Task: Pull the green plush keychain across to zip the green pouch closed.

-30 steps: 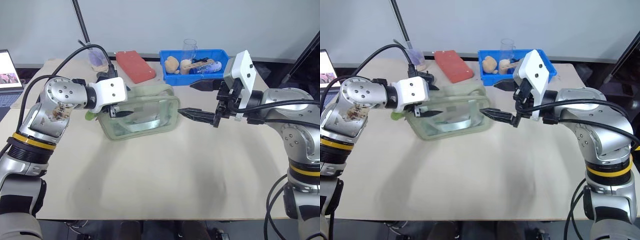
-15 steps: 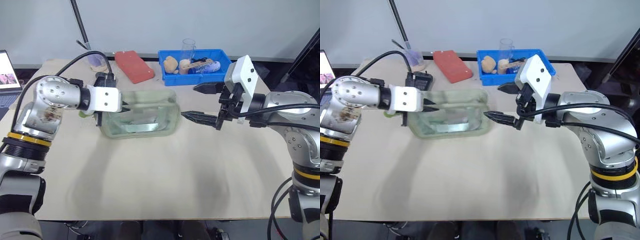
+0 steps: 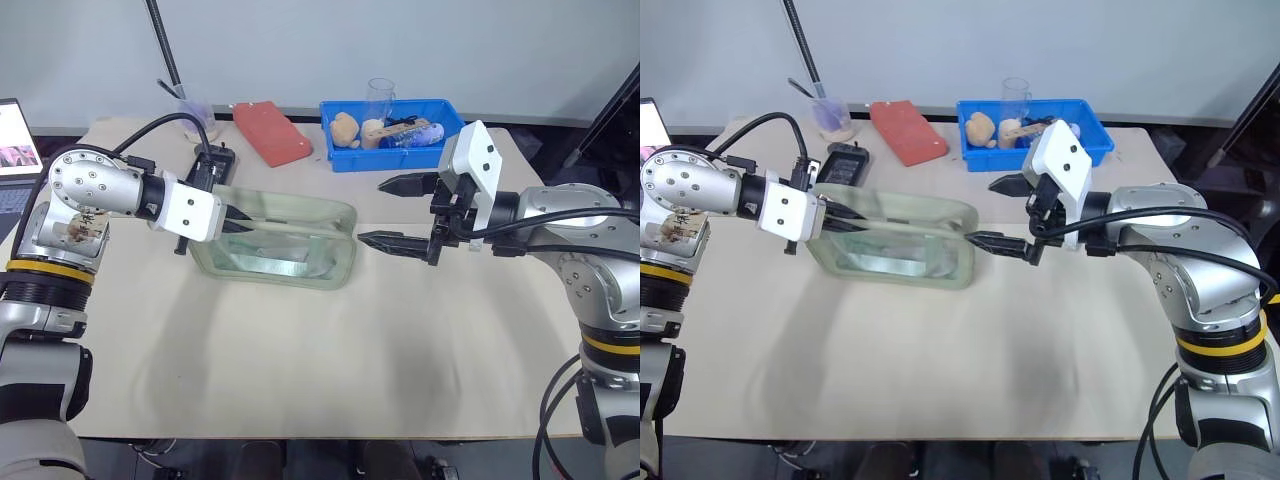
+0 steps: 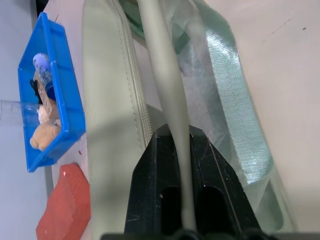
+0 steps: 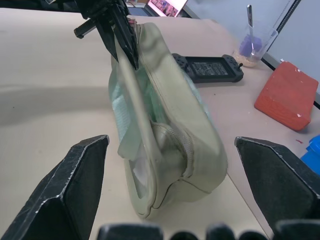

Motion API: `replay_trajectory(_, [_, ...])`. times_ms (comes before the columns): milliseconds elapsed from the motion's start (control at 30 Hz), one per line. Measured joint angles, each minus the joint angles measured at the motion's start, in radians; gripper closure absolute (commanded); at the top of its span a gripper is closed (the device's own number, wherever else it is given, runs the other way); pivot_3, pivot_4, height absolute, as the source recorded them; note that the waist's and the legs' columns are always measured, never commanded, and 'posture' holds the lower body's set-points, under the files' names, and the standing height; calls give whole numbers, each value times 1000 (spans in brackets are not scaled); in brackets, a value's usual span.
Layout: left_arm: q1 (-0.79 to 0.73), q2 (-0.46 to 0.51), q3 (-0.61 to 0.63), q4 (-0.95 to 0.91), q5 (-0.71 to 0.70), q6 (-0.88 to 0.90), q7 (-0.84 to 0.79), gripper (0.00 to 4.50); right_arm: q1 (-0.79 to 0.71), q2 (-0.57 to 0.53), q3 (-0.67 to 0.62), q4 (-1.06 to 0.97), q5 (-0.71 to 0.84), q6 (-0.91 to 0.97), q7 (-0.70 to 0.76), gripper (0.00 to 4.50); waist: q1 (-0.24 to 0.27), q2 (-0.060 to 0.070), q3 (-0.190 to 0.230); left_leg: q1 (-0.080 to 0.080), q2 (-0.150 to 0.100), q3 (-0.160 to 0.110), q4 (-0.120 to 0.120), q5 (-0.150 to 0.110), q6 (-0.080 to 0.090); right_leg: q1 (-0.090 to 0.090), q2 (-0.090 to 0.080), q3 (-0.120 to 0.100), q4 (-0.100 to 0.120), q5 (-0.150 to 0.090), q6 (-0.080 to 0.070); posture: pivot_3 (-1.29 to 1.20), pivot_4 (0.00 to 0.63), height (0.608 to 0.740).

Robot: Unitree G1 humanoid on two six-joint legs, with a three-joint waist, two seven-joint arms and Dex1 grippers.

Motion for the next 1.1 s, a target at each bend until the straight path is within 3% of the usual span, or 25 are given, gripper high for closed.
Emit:
replay_trajectory(133, [18, 0, 6, -13, -13, 68, 0, 2957, 0, 0, 25, 22, -27, -13, 5, 0, 0, 0, 0, 0, 0, 0, 0, 0, 0, 0, 0, 0, 0, 0, 0, 0, 150, 740])
replay_trajectory(333, [49, -3, 45, -122, -60, 215, 8, 99, -17, 0, 46, 44, -66, -51, 26, 0, 0, 0, 0, 0, 0, 0, 1, 0, 0, 0, 0, 0, 0, 0, 1, 0, 150, 740])
replay_trajectory(467, [92, 3, 115, -265, -173, 426, 23, 39, -39, 9, 126, 67, -140, -116, 44, 0, -3, 0, 0, 0, 1, 0, 1, 0, 0, 0, 0, 0, 1, -1, 3, 0, 150, 740])
replay_trajectory(600, [154, 8, 196, -478, -388, 779, 79, 39, -54, 50, 192, 118, -201, -164, 48, 0, -6, 0, 0, 0, 1, 0, 1, 0, 0, 0, 1, 0, 2, -2, 3, 0, 150, 740])
replay_trajectory(767, [215, 49, 278, -658, -551, 1045, 148, 0, -88, 112, 238, 192, -266, -221, 57, 1537, -6, 0, 0, 2, 2, 0, 1, 0, 0, 0, 2, 1, 3, -2, 3, 0, 150, 740])
replay_trajectory(1033, [386, 87, 373, -763, -595, 1143, 228, 0, -81, 159, 289, 306, -343, -307, 94, 4290, -1, 0, 0, 2, 5, -1, 1, 0, 0, 0, 7, 4, 2, -1, 2, 0, 150, 740])
replay_trajectory(1100, [409, 87, 422, -776, -611, 1171, 269, 0, -82, 166, 289, 318, -347, -323, 110, 4466, -2, 0, 0, 3, 5, -1, 1, 0, 0, 0, 8, 4, 2, -1, 1, 0, 150, 740])
